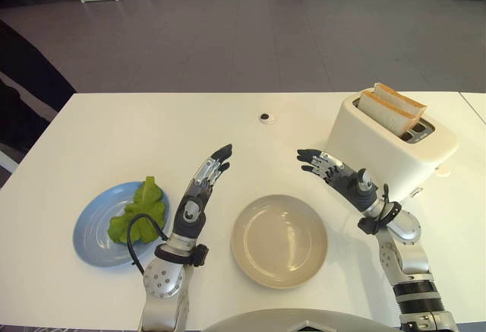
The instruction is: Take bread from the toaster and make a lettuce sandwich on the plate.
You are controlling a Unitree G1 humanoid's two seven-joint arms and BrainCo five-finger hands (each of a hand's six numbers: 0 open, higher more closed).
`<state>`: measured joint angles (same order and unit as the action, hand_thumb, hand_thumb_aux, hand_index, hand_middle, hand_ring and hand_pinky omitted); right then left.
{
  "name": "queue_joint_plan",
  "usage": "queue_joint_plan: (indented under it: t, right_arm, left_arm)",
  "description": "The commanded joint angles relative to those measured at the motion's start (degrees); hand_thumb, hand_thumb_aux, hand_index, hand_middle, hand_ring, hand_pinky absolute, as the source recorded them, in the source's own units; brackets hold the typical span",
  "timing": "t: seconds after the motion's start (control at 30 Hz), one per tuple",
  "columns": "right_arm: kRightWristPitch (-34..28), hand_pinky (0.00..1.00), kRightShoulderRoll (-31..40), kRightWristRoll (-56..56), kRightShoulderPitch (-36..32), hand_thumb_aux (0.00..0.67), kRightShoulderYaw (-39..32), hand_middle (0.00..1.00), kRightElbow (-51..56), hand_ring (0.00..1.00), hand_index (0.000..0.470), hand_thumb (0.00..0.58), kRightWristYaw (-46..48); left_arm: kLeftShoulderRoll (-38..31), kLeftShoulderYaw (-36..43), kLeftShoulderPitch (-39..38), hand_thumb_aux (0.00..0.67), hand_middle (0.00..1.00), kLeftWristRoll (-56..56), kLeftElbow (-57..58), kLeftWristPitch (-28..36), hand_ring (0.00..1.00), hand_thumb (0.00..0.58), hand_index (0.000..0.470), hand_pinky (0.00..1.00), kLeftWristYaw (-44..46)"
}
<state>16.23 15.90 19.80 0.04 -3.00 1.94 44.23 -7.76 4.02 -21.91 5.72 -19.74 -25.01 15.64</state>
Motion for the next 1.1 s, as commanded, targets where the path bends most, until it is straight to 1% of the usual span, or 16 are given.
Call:
queue_joint_plan:
  t: [0.03, 0.3, 0.37, 0.47, 0.57, 0.63, 0.67, 0.73, 0.8, 0.87, 0.93, 0.97, 1.0, 1.03, 1.07, 1.1]
  right_arm:
    - [-0.6, 0.00, 0.1, 0.7, -0.4, 0.000, 0.3, 0.00, -0.7, 0.00, 0.000, 0.000, 0.3]
    - [-0.3, 0.00, 0.4, 0.2, -0.4, 0.000, 0.3, 0.00, -0.9, 0.00, 0.000, 0.000, 0.3]
    - [-0.1, 0.00, 0.1, 0.7, -0.9, 0.000, 1.6, 0.00, -2.1, 0.00, 0.000, 0.000, -1.1]
    - [-2.5, 0.00, 2.4, 7.0, -4.2, 0.000, 8.1, 0.00, -9.3, 0.00, 0.000, 0.000, -3.9]
    - [-3.9, 0.00, 9.6, 8.8, -12.4, 0.000, 17.7, 0.00, -11.1, 0.00, 0.000, 0.000, -7.5]
    - [-3.6, 0.00, 15.3, 3.2, -17.9, 0.000, 20.4, 0.00, -5.3, 0.00, 0.000, 0.000, -9.6]
    - [-2.5, 0.00, 18.4, -2.4, -20.7, 0.000, 19.9, 0.00, 0.4, 0.00, 0.000, 0.000, -11.3]
    - [-0.1, 0.00, 24.2, -14.4, -25.4, 0.000, 16.2, 0.00, 13.5, 0.00, 0.000, 0.000, -14.8]
    - [4.0, 0.00, 28.9, -25.4, -28.6, 0.000, 11.7, 0.00, 24.7, 0.00, 0.000, 0.000, -18.9]
    - [7.1, 0.00, 31.0, -31.3, -30.3, 0.000, 8.9, 0.00, 32.3, 0.00, 0.000, 0.000, -22.3]
    - [9.6, 0.00, 31.8, -34.2, -31.8, 0.000, 7.4, 0.00, 37.8, 0.00, 0.000, 0.000, -25.1]
    - [10.5, 0.00, 31.9, -35.0, -32.6, 0.053, 6.9, 0.00, 40.5, 0.00, 0.037, 0.087, -26.2]
    - [11.2, 0.00, 32.1, -35.8, -33.4, 0.208, 6.4, 0.00, 43.0, 0.00, 0.146, 0.304, -27.2]
    - [11.6, 0.00, 32.3, -36.4, -34.1, 0.339, 6.0, 0.00, 45.1, 0.00, 0.238, 0.438, -28.1]
    - [12.3, 0.00, 32.5, -36.8, -34.6, 0.384, 5.6, 0.00, 46.8, 0.00, 0.269, 0.474, -28.6]
    - [13.0, 0.00, 32.6, -37.2, -35.1, 0.407, 5.2, 0.00, 48.3, 0.00, 0.286, 0.491, -29.0]
  left_arm:
    - [-0.4, 0.4, -0.2, 0.000, 0.00, -0.5, 0.2, 0.4, 0.00, 0.000, 0.000, 0.00, 0.1]
    - [-0.5, 0.5, -0.3, 0.000, 0.00, -1.0, 0.0, 0.5, 0.00, 0.000, 0.000, 0.00, 0.0]
    - [-0.4, 0.7, -0.4, 0.000, 0.00, -1.6, 0.0, 0.3, 0.00, 0.000, 0.000, 0.00, -0.2]
    - [-0.3, 1.0, 0.1, 0.000, 0.00, -1.9, 0.5, 0.4, 0.00, 0.000, 0.000, 0.00, -0.2]
    - [-0.2, 1.3, 0.9, 0.000, 0.00, -1.9, 1.6, 0.2, 0.00, 0.000, 0.000, 0.00, 0.0]
    - [-0.1, 1.5, 1.1, 0.000, 0.00, -1.9, 2.0, 0.0, 0.00, 0.000, 0.000, 0.00, -0.1]
    - [0.0, 1.7, 1.3, 0.000, 0.00, -2.0, 2.2, 0.0, 0.00, 0.000, 0.000, 0.00, -0.1]
    - [0.2, 2.3, 1.5, 0.000, 0.00, -2.3, 2.5, -0.2, 0.00, 0.000, 0.000, 0.00, -0.2]
    - [0.3, 2.8, 1.9, 0.000, 0.00, -2.6, 2.7, -0.2, 0.00, 0.000, 0.000, 0.00, -0.3]
    - [0.3, 3.0, 2.1, 0.000, 0.00, -2.6, 2.8, -0.1, 0.00, 0.000, 0.000, 0.00, -0.3]
    - [0.4, 3.1, 2.3, 0.000, 0.00, -2.6, 2.9, -0.1, 0.00, 0.000, 0.000, 0.00, -0.3]
    - [0.4, 3.1, 2.4, 0.000, 0.00, -2.6, 2.9, -0.1, 0.00, 0.000, 0.000, 0.00, -0.3]
    - [0.3, 3.2, 2.4, 0.000, 0.00, -2.6, 3.0, -0.1, 0.00, 0.000, 0.000, 0.00, -0.3]
    - [0.3, 3.2, 2.4, 0.000, 0.00, -2.5, 3.0, -0.1, 0.00, 0.000, 0.000, 0.00, -0.3]
    - [0.3, 3.3, 2.4, 0.000, 0.00, -2.5, 3.0, -0.1, 0.00, 0.000, 0.000, 0.00, -0.3]
    - [0.3, 3.3, 2.4, 0.000, 0.00, -2.5, 3.0, -0.1, 0.00, 0.000, 0.000, 0.00, -0.3]
